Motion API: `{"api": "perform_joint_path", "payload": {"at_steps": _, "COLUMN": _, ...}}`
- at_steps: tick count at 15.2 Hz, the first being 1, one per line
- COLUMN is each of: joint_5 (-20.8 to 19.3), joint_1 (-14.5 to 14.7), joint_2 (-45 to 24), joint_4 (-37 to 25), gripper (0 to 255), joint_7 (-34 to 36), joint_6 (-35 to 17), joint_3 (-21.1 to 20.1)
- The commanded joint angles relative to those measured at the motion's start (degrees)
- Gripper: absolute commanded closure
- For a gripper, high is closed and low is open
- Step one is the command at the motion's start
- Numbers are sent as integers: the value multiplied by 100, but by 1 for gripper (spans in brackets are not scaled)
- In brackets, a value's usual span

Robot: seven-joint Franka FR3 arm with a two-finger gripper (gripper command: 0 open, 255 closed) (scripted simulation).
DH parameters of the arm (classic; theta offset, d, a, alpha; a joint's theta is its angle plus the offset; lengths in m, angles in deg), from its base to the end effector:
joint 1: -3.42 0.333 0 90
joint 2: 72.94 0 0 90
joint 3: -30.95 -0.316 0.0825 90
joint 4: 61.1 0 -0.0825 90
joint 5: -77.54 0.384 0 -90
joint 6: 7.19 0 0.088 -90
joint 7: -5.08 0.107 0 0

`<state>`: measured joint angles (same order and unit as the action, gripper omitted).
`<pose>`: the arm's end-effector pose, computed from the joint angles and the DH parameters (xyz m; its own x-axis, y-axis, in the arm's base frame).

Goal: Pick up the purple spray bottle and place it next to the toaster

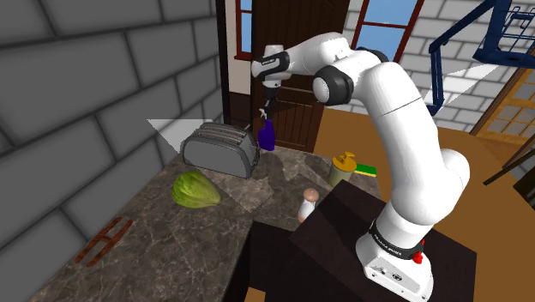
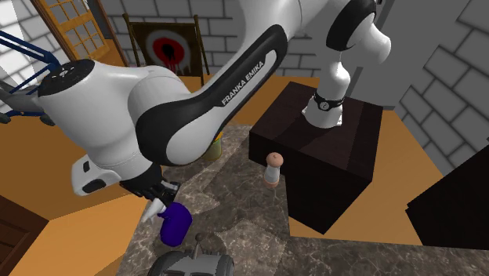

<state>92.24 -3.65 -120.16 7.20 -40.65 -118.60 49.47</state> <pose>0.7107 -0.2463 0.3018 0.9398 0.3408 -0.0230 0.3403 -0.9400 -0.0235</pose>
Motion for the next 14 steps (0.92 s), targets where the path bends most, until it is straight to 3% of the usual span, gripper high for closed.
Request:
{"api": "perform_joint_path", "payload": {"at_steps": 1, "joint_5": 17, "joint_1": 3, "joint_2": -48, "joint_4": 79, "gripper": 255, "joint_7": -13, "joint_6": -128, "joint_3": -11}}
{"api": "perform_joint_path", "payload": {"at_steps": 14, "joint_5": 136, "joint_1": -36, "joint_2": -552, "joint_4": 223, "gripper": 255, "joint_7": -76, "joint_6": -768, "joint_3": -114}}
